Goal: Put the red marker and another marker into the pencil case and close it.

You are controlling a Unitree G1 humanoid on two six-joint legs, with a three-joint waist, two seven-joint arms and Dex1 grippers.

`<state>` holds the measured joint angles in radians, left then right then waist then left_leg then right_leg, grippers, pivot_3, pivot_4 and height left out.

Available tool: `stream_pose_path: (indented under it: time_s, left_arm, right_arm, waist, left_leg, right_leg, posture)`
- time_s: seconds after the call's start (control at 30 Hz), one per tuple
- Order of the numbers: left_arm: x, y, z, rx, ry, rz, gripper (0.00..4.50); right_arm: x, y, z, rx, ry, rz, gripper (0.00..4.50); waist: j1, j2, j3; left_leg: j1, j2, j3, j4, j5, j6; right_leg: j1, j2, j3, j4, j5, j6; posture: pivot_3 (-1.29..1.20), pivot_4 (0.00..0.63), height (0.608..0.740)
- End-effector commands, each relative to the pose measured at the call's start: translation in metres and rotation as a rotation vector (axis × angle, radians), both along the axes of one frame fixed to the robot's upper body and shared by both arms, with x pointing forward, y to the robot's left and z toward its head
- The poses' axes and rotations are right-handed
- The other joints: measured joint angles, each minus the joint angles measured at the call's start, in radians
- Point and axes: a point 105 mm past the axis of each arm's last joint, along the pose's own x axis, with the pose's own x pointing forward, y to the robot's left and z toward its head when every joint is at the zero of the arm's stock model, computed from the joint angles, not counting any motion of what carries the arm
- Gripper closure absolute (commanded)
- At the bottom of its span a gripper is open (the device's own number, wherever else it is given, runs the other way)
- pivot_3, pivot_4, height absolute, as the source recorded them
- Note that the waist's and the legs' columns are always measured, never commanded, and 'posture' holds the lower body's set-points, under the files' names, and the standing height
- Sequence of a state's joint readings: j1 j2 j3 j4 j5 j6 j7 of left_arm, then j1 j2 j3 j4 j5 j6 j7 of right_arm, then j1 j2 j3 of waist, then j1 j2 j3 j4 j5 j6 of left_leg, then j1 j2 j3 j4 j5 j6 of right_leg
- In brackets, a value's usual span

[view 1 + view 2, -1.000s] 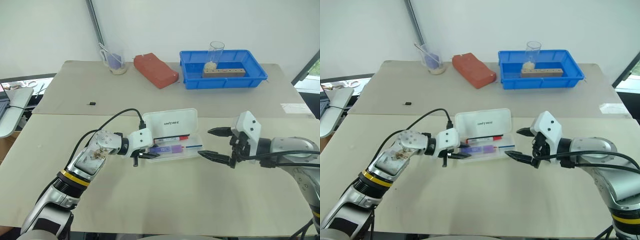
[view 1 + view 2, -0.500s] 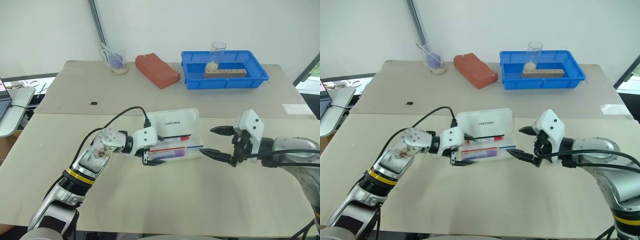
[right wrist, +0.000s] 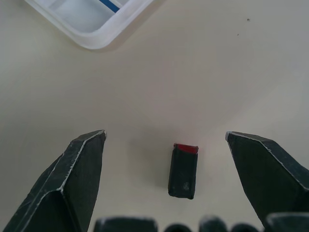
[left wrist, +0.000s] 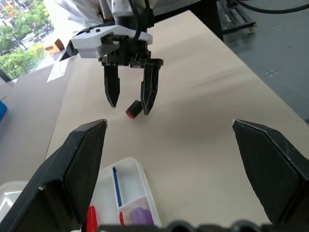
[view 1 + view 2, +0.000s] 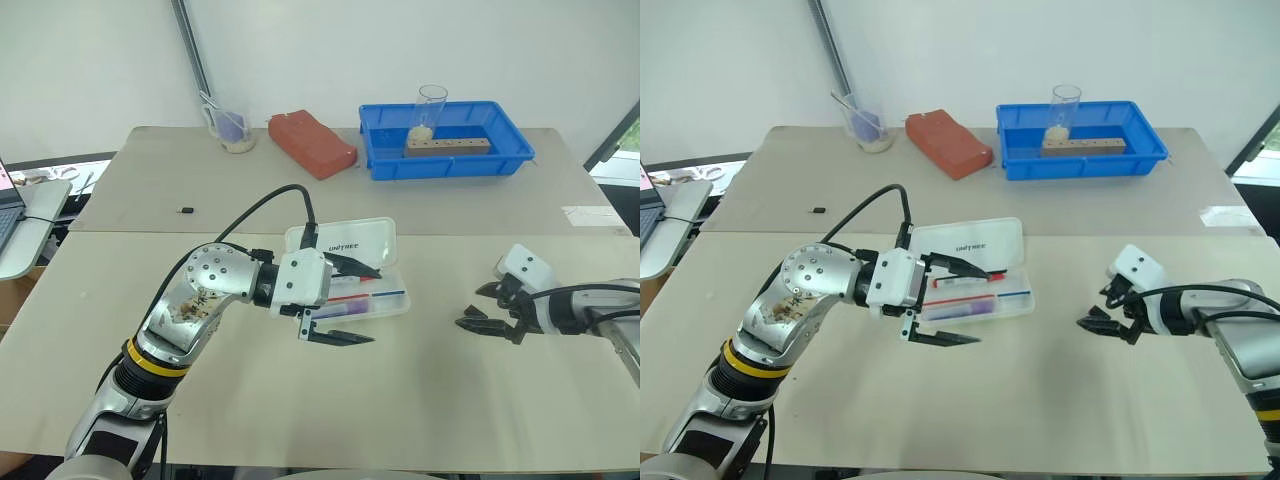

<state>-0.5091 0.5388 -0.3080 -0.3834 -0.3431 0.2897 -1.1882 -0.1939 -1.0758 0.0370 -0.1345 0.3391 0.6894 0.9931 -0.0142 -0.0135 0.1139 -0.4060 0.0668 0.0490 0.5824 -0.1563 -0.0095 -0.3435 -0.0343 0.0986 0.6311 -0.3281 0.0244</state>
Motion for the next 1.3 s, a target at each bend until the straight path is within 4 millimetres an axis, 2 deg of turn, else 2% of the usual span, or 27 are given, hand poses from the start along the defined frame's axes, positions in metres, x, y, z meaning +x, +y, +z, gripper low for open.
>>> stream_pose_path:
  time_s: [0.03, 0.1, 0.13, 0.2, 0.33, 0.47, 0.53, 0.7, 0.83, 0.93, 1.0, 1.1, 1.3]
  left_arm:
    - [-0.01, 0.0, 0.01, -0.016, -0.033, -0.031, 0.08]
    - [-0.012, 0.0, 0.011, -0.023, -0.028, -0.031, 0.08]
    - [-0.012, 0.0, 0.012, -0.025, -0.027, -0.03, 0.0]
    - [-0.012, 0.0, 0.013, -0.029, -0.028, -0.025, 0.0]
    - [-0.009, 0.0, 0.015, -0.041, -0.03, -0.008, 0.0]
    - [-0.007, 0.002, 0.015, -0.043, -0.026, 0.004, 0.0]
    - [-0.004, 0.003, 0.017, -0.054, -0.01, 0.026, 0.0]
    - [0.004, 0.019, 0.012, -0.034, 0.022, 0.106, 0.0]
    - [0.008, 0.033, 0.008, -0.022, 0.073, 0.174, 0.0]
    - [0.008, 0.044, 0.002, 0.015, 0.099, 0.218, 0.0]
    - [0.005, 0.047, -0.001, 0.029, 0.109, 0.228, 0.0]
    - [0.001, 0.047, -0.002, 0.027, 0.116, 0.237, 0.0]
    - [-0.004, 0.048, -0.002, 0.022, 0.121, 0.265, 0.0]
  right_arm:
    - [0.003, -0.013, 0.0, -0.071, 0.01, -0.032, 0.11]
    - [0.002, -0.017, -0.005, -0.09, 0.027, -0.045, 0.11]
    - [0.002, -0.02, -0.007, -0.1, 0.032, -0.056, 0.5]
    - [0.003, -0.025, -0.01, -0.116, 0.034, -0.073, 0.92]
    - [0.006, -0.029, -0.011, -0.121, 0.022, -0.093, 2.29]
    - [0.007, -0.027, -0.01, -0.11, 0.013, -0.087, 3.73]
    - [0.008, -0.023, -0.008, -0.1, -0.003, -0.07, 4.31]
    - [0.011, 0.015, 0.011, -0.074, -0.1, 0.129, 4.32]
    - [0.016, 0.057, 0.029, -0.026, -0.191, 0.302, 4.32]
    - [0.017, 0.086, 0.035, -0.019, -0.215, 0.442, 4.32]
    - [0.018, 0.099, 0.034, -0.02, -0.21, 0.51, 4.32]
    - [0.023, 0.107, 0.025, -0.07, -0.204, 0.6, 4.32]
    - [0.028, 0.106, 0.011, -0.108, -0.161, 0.66, 4.32]
  waist:
    - [0.003, 0.0, 0.0]
    - [0.004, 0.0, 0.0]
    - [0.004, 0.0, 0.0]
    - [0.003, 0.0, 0.0]
    - [0.003, 0.0, 0.0]
    - [0.002, 0.0, 0.0]
    - [0.002, 0.0, 0.0]
    - [-0.004, 0.002, 0.001]
    - [-0.007, 0.005, 0.002]
    - [-0.004, 0.004, 0.002]
    - [0.001, 0.004, 0.003]
    - [0.008, 0.005, 0.002]
    - [0.009, 0.005, 0.002]
  left_leg:
    - [0.0, 0.0, 0.0, 0.001, 0.0, 0.0]
    - [0.0, 0.0, 0.0, 0.002, 0.0, 0.0]
    - [0.0, 0.0, 0.0, 0.003, 0.0, 0.0]
    - [0.0, 0.0, -0.001, 0.005, -0.001, 0.001]
    - [0.001, 0.0, -0.001, 0.006, -0.001, 0.001]
    - [0.002, 0.0, -0.001, 0.006, -0.001, 0.001]
    - [0.002, 0.0, -0.001, 0.006, -0.001, 0.001]
    - [0.002, 0.0, -0.002, 0.006, -0.001, 0.001]
    - [0.002, 0.001, -0.003, 0.006, -0.002, 0.002]
    - [0.002, 0.001, -0.003, 0.006, -0.002, 0.002]
    - [0.002, 0.001, -0.002, 0.006, -0.002, 0.001]
    - [0.002, 0.0, -0.002, 0.007, -0.002, 0.001]
    - [0.002, 0.0, -0.001, 0.007, -0.002, 0.001]
  right_leg:
    - [0.001, 0.0, 0.0, 0.0, 0.0, 0.0]
    - [0.001, 0.0, -0.001, 0.0, 0.0, 0.0]
    - [0.002, 0.0, -0.001, 0.0, 0.0, 0.001]
    - [0.003, 0.0, -0.001, 0.0, 0.0, 0.001]
    - [0.005, 0.0, -0.001, -0.001, 0.0, 0.001]
    - [0.006, 0.0, -0.002, -0.001, 0.0, 0.001]
    - [0.006, 0.0, -0.002, -0.001, 0.0, 0.001]
    - [0.006, 0.0, -0.002, -0.001, 0.0, 0.002]
    - [0.006, 0.001, -0.002, -0.001, -0.001, 0.002]
    - [0.006, 0.001, -0.002, -0.001, -0.001, 0.002]
    - [0.006, 0.0, -0.002, -0.001, -0.001, 0.002]
    - [0.006, -0.001, -0.003, -0.001, -0.001, 0.002]
    - [0.006, -0.002, -0.003, -0.001, 0.0, 0.001]
  posture:
    - [0.0, 0.15, 0.74]
    - [0.0, 0.15, 0.74]
    - [0.0, 0.15, 0.74]
    - [0.0, 0.15, 0.74]
    - [0.0, 0.15, 0.74]
    - [0.0, 0.15, 0.74]
    - [0.0, 0.15, 0.74]
    - [0.0, 0.15, 0.74]
    - [0.0, 0.15, 0.74]
    - [0.0, 0.15, 0.74]
    - [0.0, 0.15, 0.74]
    - [0.0, 0.15, 0.74]
    - [0.0, 0.15, 0.74]
